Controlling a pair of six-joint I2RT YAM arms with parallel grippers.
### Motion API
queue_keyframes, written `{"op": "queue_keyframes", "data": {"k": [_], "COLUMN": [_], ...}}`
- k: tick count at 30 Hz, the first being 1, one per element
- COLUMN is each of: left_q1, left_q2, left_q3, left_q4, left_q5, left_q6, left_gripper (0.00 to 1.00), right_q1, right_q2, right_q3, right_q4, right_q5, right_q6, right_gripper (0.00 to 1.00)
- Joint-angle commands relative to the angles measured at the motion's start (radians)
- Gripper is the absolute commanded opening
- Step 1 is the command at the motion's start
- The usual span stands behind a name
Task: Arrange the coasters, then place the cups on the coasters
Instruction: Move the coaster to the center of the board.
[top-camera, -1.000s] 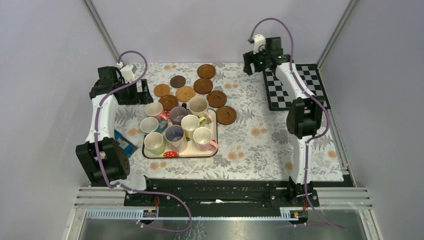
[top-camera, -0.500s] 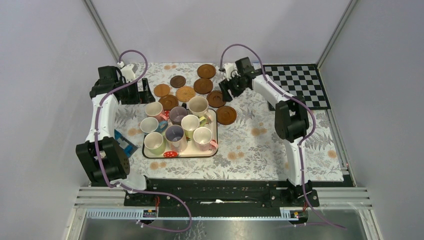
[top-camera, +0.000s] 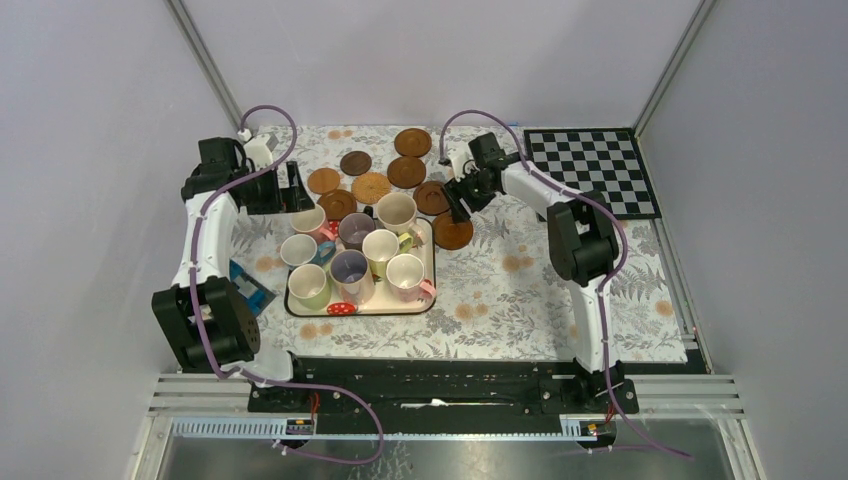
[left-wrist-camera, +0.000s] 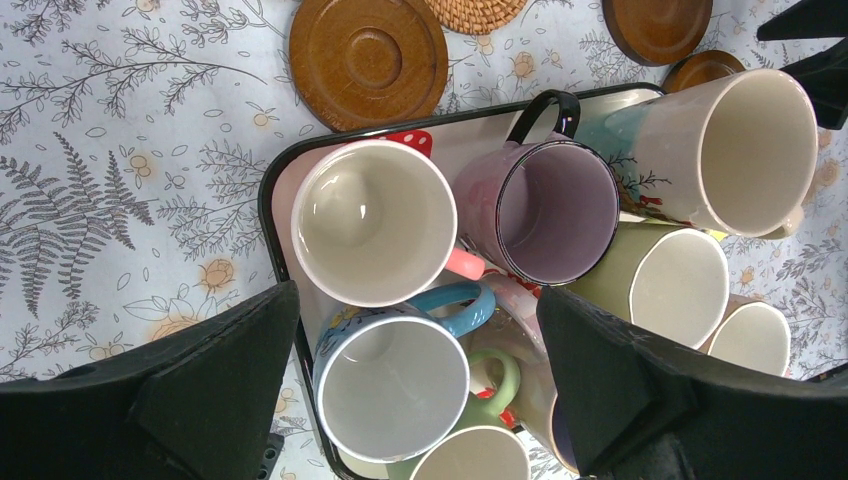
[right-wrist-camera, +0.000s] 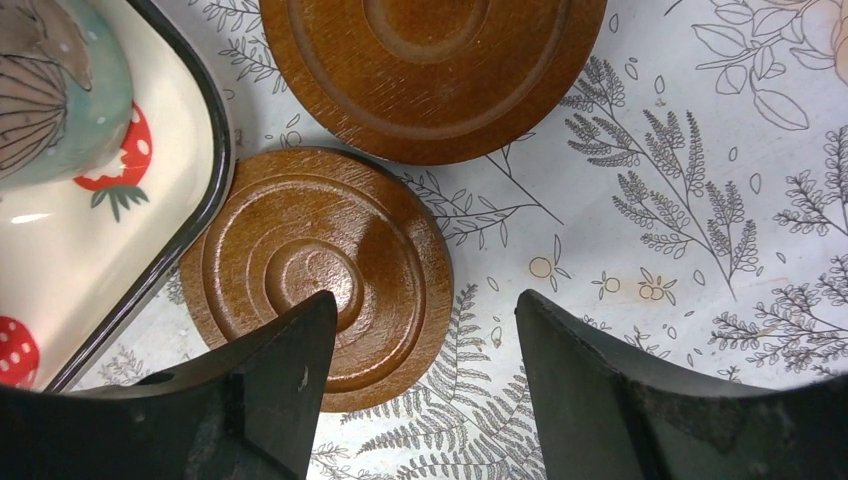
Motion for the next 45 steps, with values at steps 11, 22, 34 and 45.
{"op": "queue_keyframes", "data": {"k": [11, 22, 34, 45], "left_q1": [0.000, 0.001, 0.001, 0.000], "left_q2": [-0.065, -0.071, -0.089, -0.101], "left_q3": [0.003, -0.019, -0.033, -0.035], "left_q4": [0.036, 0.038, 0.037, 0.037], "left_q5": [0.051, 0.062, 0.074, 0.071], "left_q6": [-0.021, -0.019, -0.019, -0.018], "left_gripper": [0.99, 0.99, 0.99, 0.99], "right_q1": [0.041, -0.011, -0.300, -0.245], "right_q2": [-0.077, -0.246, -0.453, -0.496], "right_q3": [-0.108, -0.320, -0.591, -0.492], "right_q4": [0.050, 0.057, 0.021, 0.042], "right_q5": [0.107, 0.180, 0.128, 0.025], "right_q6": [-0.058, -0.098, -0.198, -0.084], "right_gripper": [0.73, 0.60, 0.56, 0.60]}}
